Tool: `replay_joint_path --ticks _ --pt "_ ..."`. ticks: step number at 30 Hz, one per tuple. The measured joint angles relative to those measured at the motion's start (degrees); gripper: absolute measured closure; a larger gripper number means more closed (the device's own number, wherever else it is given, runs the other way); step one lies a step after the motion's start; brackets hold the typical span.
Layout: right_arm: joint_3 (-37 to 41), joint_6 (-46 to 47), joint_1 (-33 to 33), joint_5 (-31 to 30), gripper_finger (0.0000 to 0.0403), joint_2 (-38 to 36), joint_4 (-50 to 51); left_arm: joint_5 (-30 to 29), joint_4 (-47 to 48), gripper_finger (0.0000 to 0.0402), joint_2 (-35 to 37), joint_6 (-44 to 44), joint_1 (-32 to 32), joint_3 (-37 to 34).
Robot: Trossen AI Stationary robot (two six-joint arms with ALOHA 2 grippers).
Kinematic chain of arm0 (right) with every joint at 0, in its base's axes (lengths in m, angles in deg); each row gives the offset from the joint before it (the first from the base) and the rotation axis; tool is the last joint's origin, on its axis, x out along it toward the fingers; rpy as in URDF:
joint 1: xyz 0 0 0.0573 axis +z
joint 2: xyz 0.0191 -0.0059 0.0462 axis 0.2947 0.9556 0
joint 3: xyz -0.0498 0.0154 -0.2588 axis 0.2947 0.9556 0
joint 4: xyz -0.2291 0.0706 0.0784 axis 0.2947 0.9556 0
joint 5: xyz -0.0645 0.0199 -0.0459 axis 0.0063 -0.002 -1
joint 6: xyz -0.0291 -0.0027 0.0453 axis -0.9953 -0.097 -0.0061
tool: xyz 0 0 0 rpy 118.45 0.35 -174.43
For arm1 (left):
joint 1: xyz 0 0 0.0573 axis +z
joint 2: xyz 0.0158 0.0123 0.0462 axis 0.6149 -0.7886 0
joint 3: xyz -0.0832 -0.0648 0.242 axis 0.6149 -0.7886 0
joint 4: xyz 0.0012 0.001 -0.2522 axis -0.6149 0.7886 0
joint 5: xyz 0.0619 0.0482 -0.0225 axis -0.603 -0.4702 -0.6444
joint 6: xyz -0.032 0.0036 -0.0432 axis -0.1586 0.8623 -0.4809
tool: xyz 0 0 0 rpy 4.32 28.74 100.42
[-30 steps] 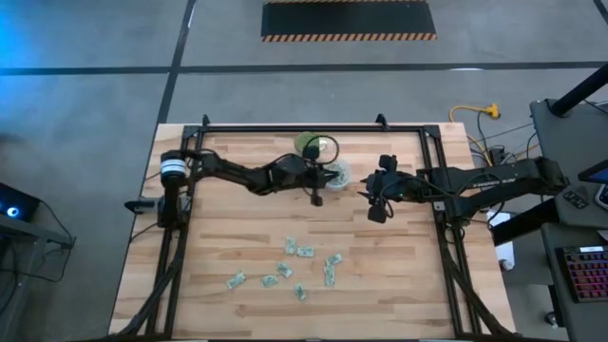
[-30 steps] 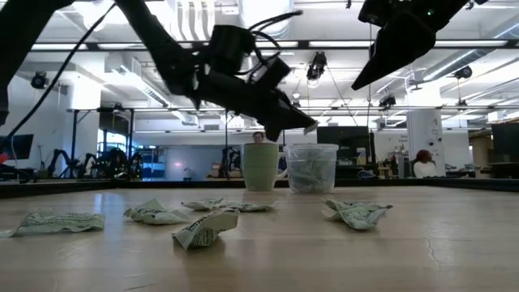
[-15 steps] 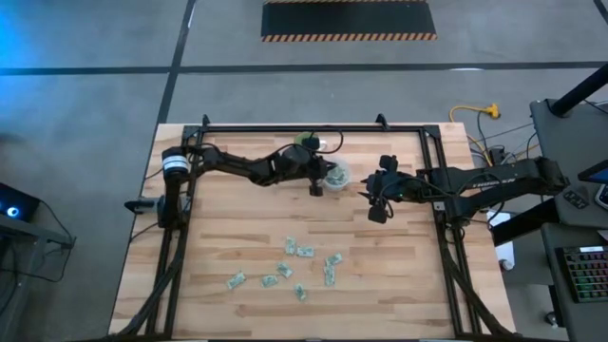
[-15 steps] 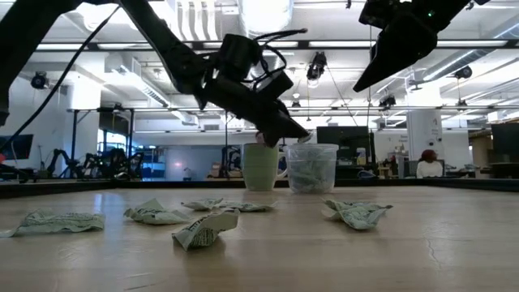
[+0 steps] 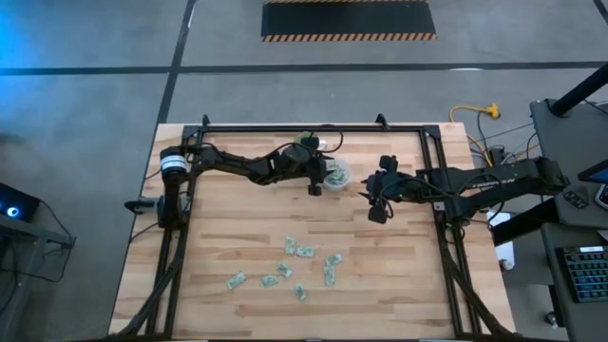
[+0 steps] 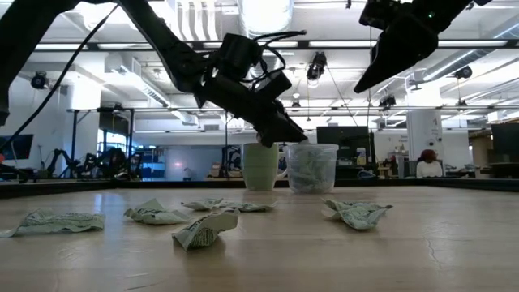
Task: Pick and place Stevia / Truvia into bins
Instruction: Put the stevia packet into the transparent container
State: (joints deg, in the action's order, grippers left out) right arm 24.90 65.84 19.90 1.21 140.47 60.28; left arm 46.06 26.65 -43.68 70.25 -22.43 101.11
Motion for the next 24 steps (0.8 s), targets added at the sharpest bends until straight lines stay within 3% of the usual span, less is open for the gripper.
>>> replay_joint_path --ticks 8,15,24 --pt "0.4 0.2 0.0 -0.4 0.0254 0.2 -1.1 0.0 6.2 0.0210 3.9 0.0 -0.1 -0.2" --pt "2.2 -6.6 -0.1 -5.5 0.0255 2.7 -13.3 0.0 13.1 0.0210 8.9 -0.1 -0.1 -0.9" --pt "2.9 -10.4 -2.2 -5.6 0.0255 8.0 -21.6 0.0 24.5 0.0210 19.9 -3.9 -1.3 -3.4"
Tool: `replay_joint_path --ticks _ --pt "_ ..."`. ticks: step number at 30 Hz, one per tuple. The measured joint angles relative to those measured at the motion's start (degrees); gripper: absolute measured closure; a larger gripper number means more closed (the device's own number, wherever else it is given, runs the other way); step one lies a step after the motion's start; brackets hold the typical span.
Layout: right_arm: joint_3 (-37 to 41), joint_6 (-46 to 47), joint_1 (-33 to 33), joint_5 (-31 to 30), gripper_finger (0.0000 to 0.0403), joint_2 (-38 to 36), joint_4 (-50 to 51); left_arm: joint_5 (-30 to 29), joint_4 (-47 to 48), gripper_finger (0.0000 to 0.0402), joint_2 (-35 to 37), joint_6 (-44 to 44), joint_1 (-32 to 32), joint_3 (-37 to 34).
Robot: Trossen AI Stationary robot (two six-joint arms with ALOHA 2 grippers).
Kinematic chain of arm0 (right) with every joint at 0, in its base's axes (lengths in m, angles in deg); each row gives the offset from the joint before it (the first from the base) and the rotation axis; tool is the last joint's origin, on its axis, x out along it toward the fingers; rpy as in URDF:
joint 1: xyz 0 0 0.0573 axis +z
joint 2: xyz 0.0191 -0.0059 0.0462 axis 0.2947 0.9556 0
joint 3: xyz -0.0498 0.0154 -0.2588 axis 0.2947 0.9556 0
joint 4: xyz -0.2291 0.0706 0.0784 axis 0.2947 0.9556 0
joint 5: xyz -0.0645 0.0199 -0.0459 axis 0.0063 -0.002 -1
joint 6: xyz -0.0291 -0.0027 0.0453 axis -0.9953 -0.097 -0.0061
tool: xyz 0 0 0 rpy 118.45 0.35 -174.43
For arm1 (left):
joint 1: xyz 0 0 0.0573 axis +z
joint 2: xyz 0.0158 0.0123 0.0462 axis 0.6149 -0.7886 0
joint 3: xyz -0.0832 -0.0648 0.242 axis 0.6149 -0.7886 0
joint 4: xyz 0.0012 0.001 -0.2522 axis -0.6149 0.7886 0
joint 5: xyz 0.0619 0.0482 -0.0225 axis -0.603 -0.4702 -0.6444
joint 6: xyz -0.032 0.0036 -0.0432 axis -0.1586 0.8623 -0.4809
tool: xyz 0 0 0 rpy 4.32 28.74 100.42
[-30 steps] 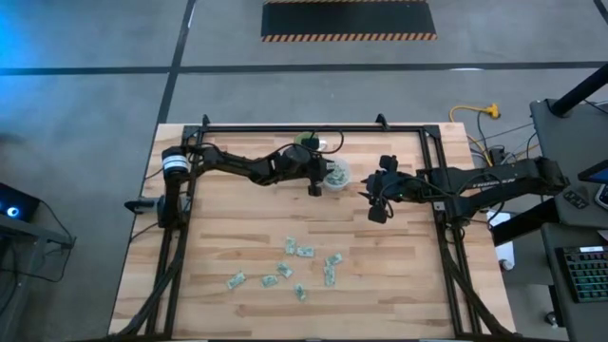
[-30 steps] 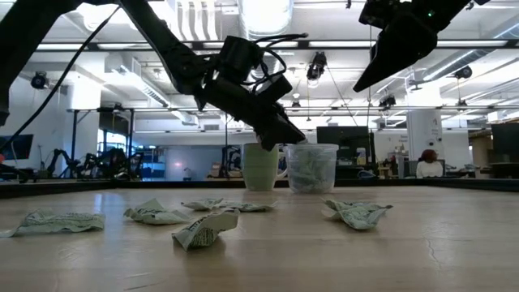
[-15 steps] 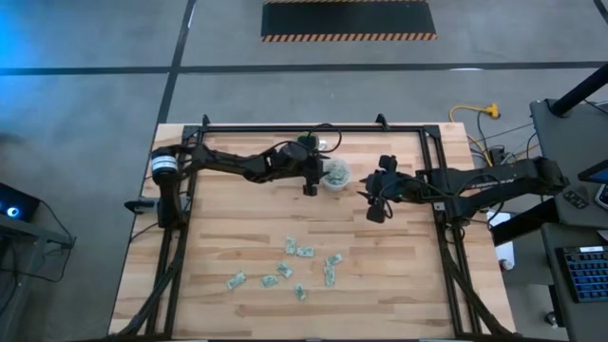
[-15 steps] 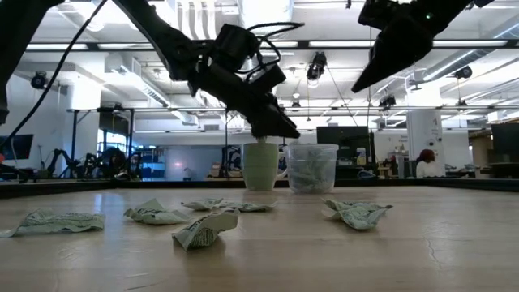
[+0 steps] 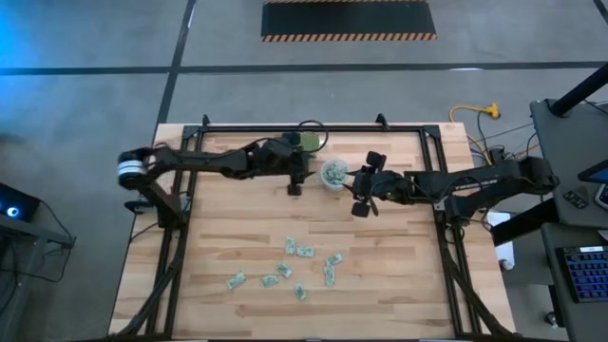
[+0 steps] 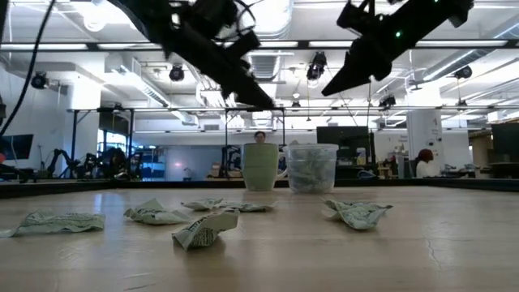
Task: Pick and place Stevia / Truvia into bins
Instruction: Put the stevia packet into the transparent container
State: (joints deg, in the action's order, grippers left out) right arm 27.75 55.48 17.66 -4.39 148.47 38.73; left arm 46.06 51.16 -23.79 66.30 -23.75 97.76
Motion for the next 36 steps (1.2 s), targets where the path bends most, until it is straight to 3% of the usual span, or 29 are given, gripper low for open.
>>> replay_joint_path --ticks 3,9,17,28,36 --pt "0.0 -0.4 -0.8 2.2 0.0255 1.8 0.9 0.1 3.8 0.0210 4.5 -2.1 -1.2 -2.4" --pt "-0.1 -2.9 -0.9 17.3 0.0255 5.0 1.4 0.2 7.9 0.0210 14.8 -3.9 -4.8 -12.2" --pt "0.2 0.0 -0.3 30.9 0.0255 9.1 -0.6 0.2 7.5 0.0210 27.2 -7.8 -9.0 -26.2" --pt "0.1 4.5 6.3 33.3 0.0254 19.0 -5.4 0.2 5.7 0.0210 38.3 -11.6 -10.1 -37.8" --pt "0.1 9.0 11.7 33.6 0.0255 23.8 -8.0 0.2 3.9 0.0210 41.5 -14.2 -10.2 -41.3"
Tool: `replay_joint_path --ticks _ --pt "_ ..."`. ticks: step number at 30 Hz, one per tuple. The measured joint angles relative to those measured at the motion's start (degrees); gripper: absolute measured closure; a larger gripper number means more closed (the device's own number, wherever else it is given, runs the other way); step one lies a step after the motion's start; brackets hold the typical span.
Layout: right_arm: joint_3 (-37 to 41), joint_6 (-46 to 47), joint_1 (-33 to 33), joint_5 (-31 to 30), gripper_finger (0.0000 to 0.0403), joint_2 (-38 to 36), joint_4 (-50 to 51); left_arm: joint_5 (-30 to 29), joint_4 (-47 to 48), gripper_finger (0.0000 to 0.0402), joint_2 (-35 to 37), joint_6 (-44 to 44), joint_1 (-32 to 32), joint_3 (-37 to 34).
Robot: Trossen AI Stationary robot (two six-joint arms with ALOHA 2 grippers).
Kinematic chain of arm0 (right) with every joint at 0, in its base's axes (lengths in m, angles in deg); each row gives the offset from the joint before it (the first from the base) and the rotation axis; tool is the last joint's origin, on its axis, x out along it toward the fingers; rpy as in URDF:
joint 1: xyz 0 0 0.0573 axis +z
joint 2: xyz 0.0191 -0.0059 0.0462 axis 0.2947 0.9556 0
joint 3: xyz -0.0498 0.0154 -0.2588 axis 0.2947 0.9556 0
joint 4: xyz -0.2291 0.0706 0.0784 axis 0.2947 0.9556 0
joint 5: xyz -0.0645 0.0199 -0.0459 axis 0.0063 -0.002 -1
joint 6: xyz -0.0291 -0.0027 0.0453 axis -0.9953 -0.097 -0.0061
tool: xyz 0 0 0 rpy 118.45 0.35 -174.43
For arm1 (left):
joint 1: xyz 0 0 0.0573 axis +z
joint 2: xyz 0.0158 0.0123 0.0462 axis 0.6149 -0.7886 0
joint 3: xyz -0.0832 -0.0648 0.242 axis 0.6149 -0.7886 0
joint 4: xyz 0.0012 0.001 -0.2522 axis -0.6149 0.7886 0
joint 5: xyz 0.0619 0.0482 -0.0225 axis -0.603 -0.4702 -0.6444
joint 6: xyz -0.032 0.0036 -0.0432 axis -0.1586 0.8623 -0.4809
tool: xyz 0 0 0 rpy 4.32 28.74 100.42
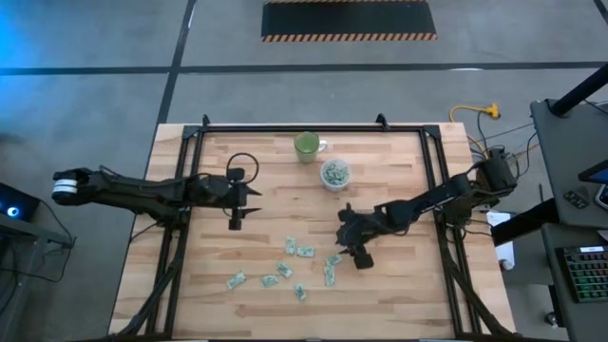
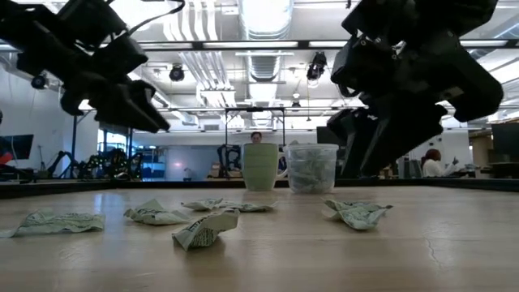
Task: Pick and place Stevia / Truvia into bins
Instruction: Put the stevia packet into the transparent container
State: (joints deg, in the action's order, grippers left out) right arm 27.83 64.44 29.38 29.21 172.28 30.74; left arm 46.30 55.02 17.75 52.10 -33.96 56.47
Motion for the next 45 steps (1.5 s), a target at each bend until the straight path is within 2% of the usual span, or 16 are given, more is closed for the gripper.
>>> replay_joint_path --ticks 9,16,22,27,36,40,45 --pt "0.1 3.0 1.5 -0.6 0.0255 1.8 -4.3 0.0 0.1 0.0210 1.0 -2.7 -0.2 -0.4" --pt "-0.1 4.8 1.5 -0.5 0.0255 5.6 -3.9 0.1 -0.3 0.0210 -0.2 -3.5 -0.5 -0.3" --pt "-0.1 5.9 1.5 -0.5 0.0260 5.8 -3.8 0.1 0.2 0.0210 -0.6 -4.4 -0.5 -0.4" --pt "-0.1 4.8 1.8 -0.7 0.0292 5.7 -3.4 0.1 0.1 0.0210 -0.9 -4.4 -0.5 -0.4" --pt "-0.1 -0.6 2.0 -0.2 0.0386 5.5 -2.8 0.1 0.0 0.0210 -0.9 -4.3 -0.5 -0.4" --pt "-0.7 -3.7 2.0 -1.2 0.0393 3.8 -0.4 0.0 0.0 0.0210 -0.9 -3.9 -0.5 -0.4" --pt "-1.3 -8.4 2.0 -8.2 0.0394 -1.1 2.3 0.0 -0.1 0.0210 -0.9 -1.6 -0.5 -0.4"
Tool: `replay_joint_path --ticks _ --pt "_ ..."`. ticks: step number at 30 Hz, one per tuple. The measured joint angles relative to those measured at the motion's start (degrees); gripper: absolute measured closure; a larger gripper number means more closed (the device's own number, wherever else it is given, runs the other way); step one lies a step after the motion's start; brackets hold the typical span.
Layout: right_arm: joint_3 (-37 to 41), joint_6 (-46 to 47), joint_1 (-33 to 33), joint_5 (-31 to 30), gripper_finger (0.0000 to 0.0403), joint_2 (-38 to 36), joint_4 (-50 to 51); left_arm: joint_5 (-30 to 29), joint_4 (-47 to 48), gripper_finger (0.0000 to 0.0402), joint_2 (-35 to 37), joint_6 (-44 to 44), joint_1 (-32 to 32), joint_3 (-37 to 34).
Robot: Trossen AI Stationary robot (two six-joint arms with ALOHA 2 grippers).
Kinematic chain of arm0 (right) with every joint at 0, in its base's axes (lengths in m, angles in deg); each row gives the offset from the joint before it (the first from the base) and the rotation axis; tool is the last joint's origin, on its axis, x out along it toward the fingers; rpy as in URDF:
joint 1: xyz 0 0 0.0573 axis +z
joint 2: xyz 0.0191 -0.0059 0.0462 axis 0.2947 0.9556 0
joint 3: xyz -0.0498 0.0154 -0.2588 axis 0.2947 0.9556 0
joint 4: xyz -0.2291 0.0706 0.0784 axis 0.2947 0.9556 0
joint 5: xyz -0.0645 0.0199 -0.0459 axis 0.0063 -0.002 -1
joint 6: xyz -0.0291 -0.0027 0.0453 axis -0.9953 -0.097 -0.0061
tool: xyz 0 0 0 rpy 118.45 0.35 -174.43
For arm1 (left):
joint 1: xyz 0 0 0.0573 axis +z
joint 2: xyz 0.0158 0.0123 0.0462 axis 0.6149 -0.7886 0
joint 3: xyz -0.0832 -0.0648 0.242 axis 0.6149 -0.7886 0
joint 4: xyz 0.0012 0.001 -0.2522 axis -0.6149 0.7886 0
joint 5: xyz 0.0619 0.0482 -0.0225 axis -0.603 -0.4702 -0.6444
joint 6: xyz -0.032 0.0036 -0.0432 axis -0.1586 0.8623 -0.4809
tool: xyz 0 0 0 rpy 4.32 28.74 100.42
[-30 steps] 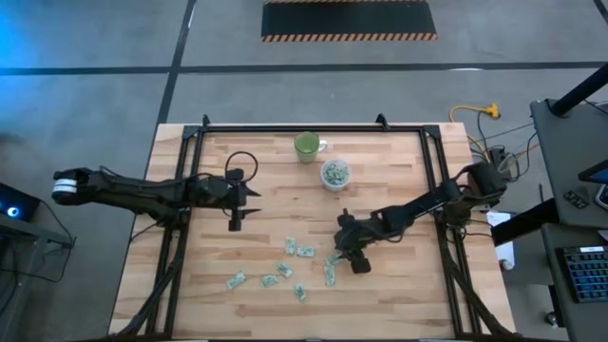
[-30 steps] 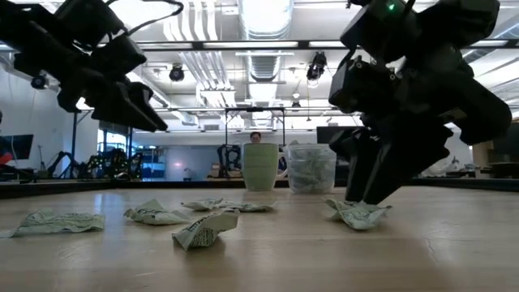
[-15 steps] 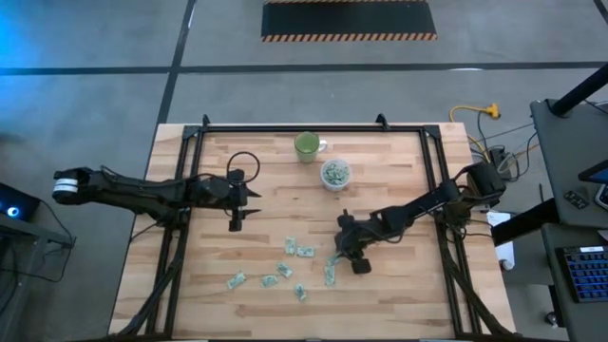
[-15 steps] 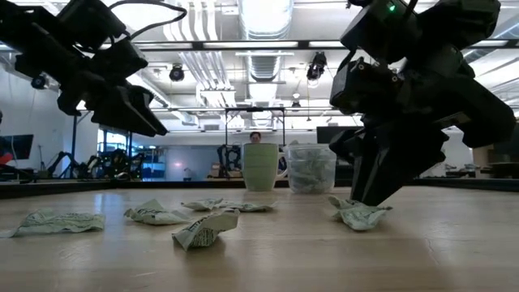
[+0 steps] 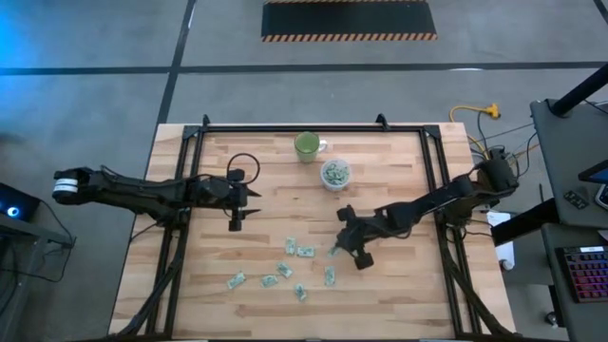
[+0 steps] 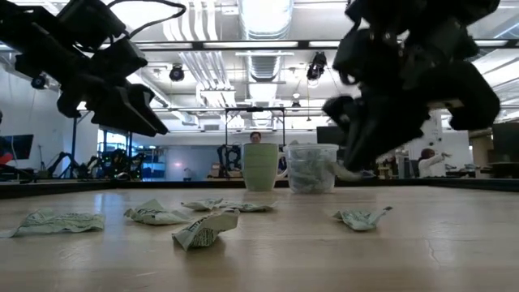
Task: Pick and place Stevia / Truvia into bins
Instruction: Put the stevia packet into the transparent container
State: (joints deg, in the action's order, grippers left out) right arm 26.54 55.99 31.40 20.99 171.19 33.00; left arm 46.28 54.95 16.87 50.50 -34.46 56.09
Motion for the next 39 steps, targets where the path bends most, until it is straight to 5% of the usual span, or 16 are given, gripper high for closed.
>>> replay_joint_path --ticks 11,16,27,39 --pt "0.0 -10.9 -2.5 -34.0 0.0394 -12.1 0.5 -0.2 -3.6 0.0210 0.0 5.2 0.0 0.0" --pt "0.0 -12.2 -10.8 -30.6 0.0394 -15.5 0.3 -0.2 -4.6 0.0210 0.0 5.4 0.0 0.4" --pt "0.0 -14.1 -30.7 -10.5 0.0394 -12.9 -3.3 -0.2 -5.5 0.0210 0.0 5.3 0.0 0.6" --pt "-1.6 -13.8 -34.1 -5.6 0.0394 -6.2 -3.9 -0.2 -5.5 0.0210 0.0 5.1 0.0 0.4"
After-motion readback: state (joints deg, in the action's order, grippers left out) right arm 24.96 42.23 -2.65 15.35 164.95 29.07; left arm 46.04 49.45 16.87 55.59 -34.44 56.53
